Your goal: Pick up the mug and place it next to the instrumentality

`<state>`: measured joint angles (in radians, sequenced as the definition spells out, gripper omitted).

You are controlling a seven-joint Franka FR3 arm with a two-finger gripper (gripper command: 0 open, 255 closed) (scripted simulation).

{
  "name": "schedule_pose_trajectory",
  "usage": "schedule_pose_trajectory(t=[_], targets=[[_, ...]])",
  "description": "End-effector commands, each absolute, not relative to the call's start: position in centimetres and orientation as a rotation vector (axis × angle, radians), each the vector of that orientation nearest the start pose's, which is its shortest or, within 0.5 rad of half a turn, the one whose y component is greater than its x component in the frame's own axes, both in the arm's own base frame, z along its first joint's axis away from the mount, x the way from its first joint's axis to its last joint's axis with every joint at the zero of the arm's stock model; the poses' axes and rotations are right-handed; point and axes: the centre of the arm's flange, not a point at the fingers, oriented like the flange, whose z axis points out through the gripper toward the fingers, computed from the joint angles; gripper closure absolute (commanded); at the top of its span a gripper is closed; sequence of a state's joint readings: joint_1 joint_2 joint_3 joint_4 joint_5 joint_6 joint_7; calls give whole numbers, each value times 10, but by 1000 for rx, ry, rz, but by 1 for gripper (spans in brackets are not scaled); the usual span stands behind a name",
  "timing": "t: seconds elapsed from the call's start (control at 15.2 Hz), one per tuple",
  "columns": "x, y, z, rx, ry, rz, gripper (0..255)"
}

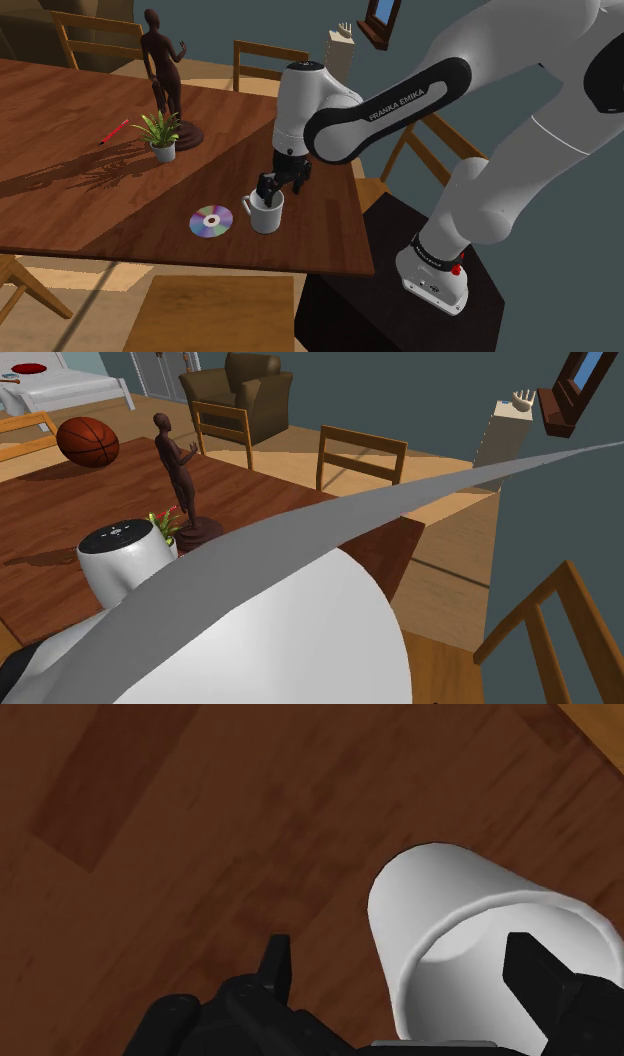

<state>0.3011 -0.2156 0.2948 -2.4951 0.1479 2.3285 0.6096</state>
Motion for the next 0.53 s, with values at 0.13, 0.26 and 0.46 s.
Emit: schedule_pose_trajectory(t=[0.13, 0.26, 0.46], targets=[[372, 253, 409, -3073, 182, -13, 0], [372, 253, 409, -3073, 182, -13, 0], [372, 253, 409, -3073, 182, -13, 0]])
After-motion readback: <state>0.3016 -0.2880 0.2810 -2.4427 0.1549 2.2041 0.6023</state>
